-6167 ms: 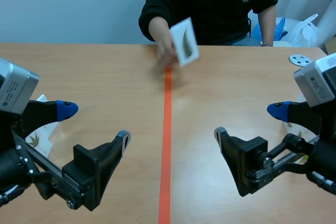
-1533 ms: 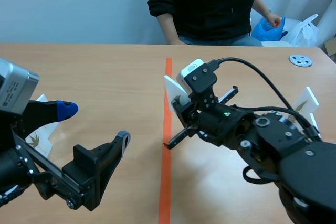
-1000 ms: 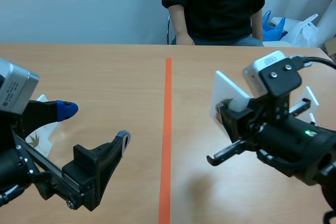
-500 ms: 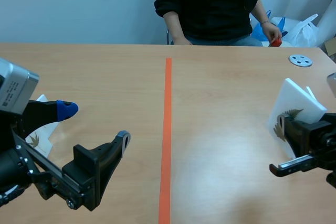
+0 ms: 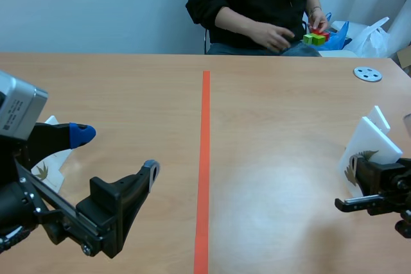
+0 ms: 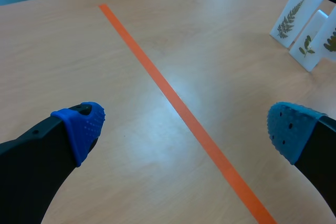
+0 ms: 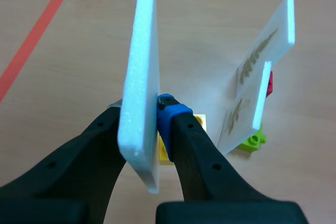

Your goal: Sort the leaf by its shape. The table is split by an orange tape line. A compound leaf with several leaflets goes to the left side, a simple leaf with one blade goes to the right side. Return to the home posture when a red brick is placed on the table.

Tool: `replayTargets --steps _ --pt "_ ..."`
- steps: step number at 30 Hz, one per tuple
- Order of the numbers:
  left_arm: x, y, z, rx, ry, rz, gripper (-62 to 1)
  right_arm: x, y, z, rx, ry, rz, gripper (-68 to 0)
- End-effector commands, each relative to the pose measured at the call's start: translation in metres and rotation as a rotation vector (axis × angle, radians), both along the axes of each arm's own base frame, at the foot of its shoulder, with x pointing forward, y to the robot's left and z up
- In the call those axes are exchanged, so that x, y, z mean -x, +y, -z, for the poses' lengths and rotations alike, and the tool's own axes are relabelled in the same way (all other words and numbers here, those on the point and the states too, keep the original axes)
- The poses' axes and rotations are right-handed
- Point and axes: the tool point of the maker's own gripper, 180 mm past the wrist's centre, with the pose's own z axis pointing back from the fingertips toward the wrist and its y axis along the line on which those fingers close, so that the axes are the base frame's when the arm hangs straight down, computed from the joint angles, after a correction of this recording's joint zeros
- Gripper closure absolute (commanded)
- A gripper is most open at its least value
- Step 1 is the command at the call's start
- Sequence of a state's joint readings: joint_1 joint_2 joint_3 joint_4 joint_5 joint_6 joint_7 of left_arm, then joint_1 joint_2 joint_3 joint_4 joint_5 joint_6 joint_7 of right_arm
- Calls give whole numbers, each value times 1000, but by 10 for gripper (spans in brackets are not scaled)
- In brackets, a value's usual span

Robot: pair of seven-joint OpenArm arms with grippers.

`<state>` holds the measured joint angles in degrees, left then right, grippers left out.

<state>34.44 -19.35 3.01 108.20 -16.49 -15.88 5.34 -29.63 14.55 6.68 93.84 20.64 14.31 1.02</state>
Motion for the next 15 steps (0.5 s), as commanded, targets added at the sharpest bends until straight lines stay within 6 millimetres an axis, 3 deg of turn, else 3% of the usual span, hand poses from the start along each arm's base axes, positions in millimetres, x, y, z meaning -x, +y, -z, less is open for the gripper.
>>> replayTargets --steps 1,8,15 --pt "-2 1 -6 17 -22 -8 -623 -6 -3 -5 -13 -34 14 -15" --pt "-2 1 -5 17 -21 -8 -623 -4 -20 34 -47 15 84 -15" --pt "-2 1 -5 17 -21 -7 -623 0 -31 52 -59 20 123 -15"
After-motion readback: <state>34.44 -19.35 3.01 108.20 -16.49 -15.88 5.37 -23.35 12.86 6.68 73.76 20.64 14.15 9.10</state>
